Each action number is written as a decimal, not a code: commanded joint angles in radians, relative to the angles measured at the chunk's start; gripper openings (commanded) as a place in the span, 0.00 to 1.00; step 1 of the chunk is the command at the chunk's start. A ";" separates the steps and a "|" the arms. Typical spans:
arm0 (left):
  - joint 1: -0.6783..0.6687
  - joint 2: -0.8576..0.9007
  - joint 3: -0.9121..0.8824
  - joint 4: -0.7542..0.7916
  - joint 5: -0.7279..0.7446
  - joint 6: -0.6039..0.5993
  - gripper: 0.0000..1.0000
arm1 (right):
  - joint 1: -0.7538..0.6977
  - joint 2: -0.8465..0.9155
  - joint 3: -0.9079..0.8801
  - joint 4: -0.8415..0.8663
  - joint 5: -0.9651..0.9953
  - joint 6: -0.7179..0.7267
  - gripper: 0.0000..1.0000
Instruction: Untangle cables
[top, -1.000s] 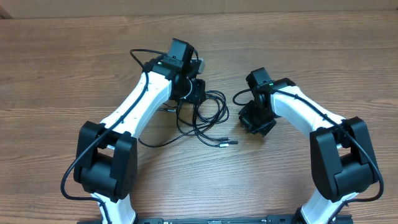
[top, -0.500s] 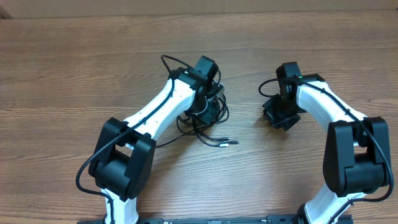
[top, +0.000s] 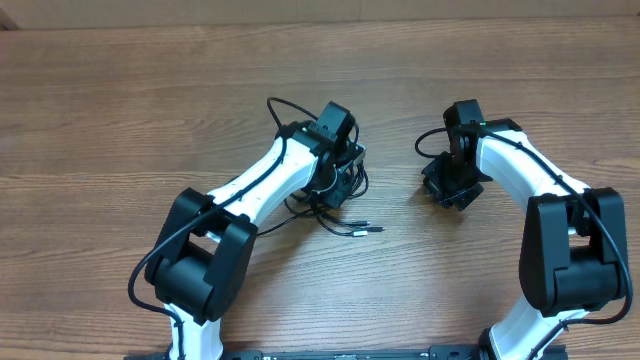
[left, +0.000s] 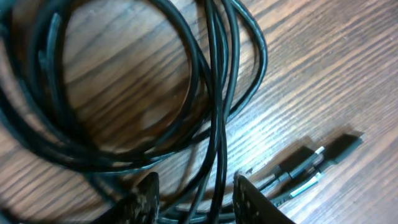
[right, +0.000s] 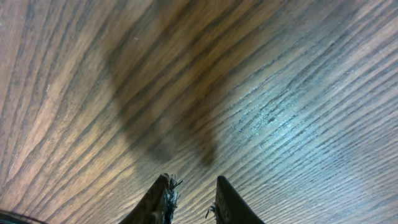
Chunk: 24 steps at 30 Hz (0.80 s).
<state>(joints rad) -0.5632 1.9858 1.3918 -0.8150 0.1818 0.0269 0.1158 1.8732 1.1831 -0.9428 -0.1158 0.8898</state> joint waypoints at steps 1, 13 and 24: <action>-0.004 0.006 -0.050 0.037 0.021 0.014 0.40 | 0.001 0.001 0.014 0.002 0.010 -0.005 0.24; -0.010 0.006 -0.104 0.128 0.021 -0.012 0.37 | 0.001 0.001 0.014 -0.007 0.010 -0.006 0.25; -0.013 0.006 -0.133 0.166 0.018 -0.035 0.04 | 0.001 0.001 0.014 -0.011 0.010 -0.009 0.25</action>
<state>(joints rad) -0.5701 1.9862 1.2701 -0.6495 0.1932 -0.0006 0.1158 1.8732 1.1831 -0.9546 -0.1154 0.8860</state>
